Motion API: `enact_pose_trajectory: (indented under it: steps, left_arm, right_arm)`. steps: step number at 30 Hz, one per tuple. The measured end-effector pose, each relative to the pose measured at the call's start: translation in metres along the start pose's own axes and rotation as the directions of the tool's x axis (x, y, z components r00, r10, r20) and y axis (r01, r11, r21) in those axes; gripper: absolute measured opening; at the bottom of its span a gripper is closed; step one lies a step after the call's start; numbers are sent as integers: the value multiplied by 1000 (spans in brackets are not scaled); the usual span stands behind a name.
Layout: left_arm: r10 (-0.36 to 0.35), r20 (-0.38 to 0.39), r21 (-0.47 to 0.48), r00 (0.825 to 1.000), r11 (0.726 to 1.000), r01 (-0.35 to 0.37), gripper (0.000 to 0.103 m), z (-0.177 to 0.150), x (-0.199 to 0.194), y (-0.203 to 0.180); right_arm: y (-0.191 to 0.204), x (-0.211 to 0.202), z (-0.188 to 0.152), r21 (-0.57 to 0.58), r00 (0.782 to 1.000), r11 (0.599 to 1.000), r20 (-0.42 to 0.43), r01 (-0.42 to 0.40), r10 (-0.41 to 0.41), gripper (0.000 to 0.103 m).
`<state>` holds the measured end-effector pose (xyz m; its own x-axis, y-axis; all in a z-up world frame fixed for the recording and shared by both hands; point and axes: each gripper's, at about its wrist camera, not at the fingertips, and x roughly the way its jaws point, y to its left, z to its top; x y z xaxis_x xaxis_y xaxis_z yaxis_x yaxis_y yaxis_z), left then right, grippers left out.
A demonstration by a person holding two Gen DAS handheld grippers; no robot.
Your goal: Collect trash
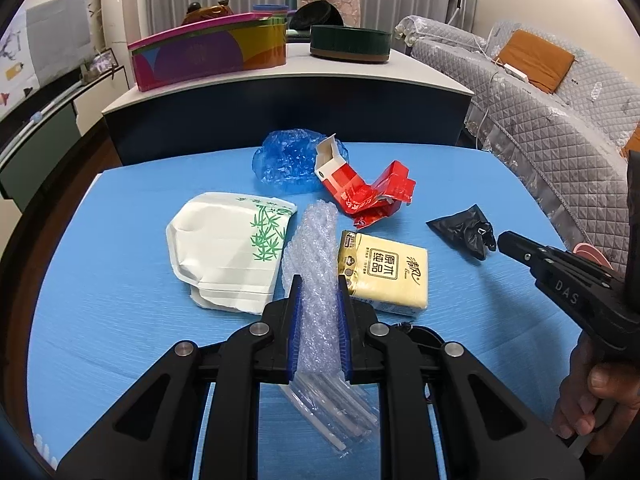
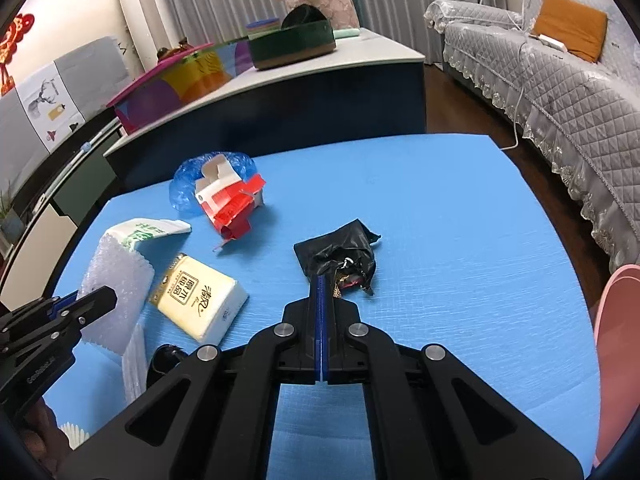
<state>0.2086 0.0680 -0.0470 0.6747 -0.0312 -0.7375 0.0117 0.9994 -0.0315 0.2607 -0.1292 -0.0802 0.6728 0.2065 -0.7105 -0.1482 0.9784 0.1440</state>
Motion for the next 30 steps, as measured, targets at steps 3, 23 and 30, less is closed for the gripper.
enact_pose_trajectory:
  steps: [3,23,30]
  left_arm:
    - [-3,6,-5,1000,1000,3,15,0,-4,-1]
    - [-26,17,-76,1000,997,27,15,6,-5,20]
    - [-39,56,-59,998,997,43,14,10,-14,15]
  right_arm:
    - [-3,-5,1,11,1000,1000,12,24,-25,2]
    - [-3,44,8,-34,992,996,-94,86,-89,47]
    - [-2,32,10,-34,995,996,-61,83,-85,38]
